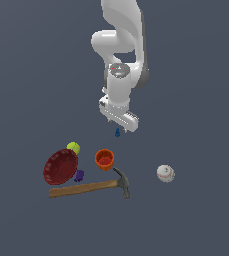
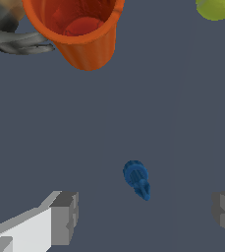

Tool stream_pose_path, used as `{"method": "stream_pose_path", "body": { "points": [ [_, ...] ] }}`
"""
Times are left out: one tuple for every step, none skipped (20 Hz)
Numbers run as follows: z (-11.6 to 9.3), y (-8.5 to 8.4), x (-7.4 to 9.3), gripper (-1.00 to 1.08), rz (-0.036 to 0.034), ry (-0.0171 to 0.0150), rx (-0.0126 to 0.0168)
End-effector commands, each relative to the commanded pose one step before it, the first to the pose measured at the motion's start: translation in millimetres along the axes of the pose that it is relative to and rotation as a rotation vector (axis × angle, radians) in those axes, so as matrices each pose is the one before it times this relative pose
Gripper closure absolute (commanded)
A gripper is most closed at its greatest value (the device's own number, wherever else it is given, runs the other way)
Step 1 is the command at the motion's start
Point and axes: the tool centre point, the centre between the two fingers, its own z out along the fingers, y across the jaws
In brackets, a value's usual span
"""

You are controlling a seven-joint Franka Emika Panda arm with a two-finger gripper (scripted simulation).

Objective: Pick up a designated object from a clutter of objects.

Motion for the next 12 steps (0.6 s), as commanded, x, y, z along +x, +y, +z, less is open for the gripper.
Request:
{"method": "stream_pose_path", "body": {
  "points": [
    [7.6, 4.59, -6.86, -0.92, 0.03129, -0.00103, -0.00005],
    [2.26, 1.49, -2.08, -0.92, 0.00904, -0.00053, -0.00023],
    [1.94, 1.33, -1.79, -0.92, 0.00786, -0.00045, -0.00021],
    [1.63, 1.14, -1.51, -0.92, 0.00665, -0.00038, -0.00018],
    [1.32, 0.95, -1.24, -0.92, 0.00543, -0.00031, -0.00015],
    [1.02, 0.75, -0.95, -0.92, 0.00425, -0.00024, -0.00012],
    [0.73, 0.53, -0.69, -0.92, 0.003, -0.00017, -0.00008],
    [0.43, 0.33, -0.41, -0.92, 0.00182, -0.0001, -0.00005],
    [0.15, 0.13, -0.11, -0.92, 0.00069, -0.00004, -0.00002],
    [-0.69, -0.54, 0.62, -0.92, -0.00405, -0.00029, -0.00041],
    [0.21, 0.01, -0.03, -0.92, 0.0, 0.0, 0.0],
    [0.64, 0.04, -0.07, -0.92, 0.0, 0.0, 0.0]
  ]
}}
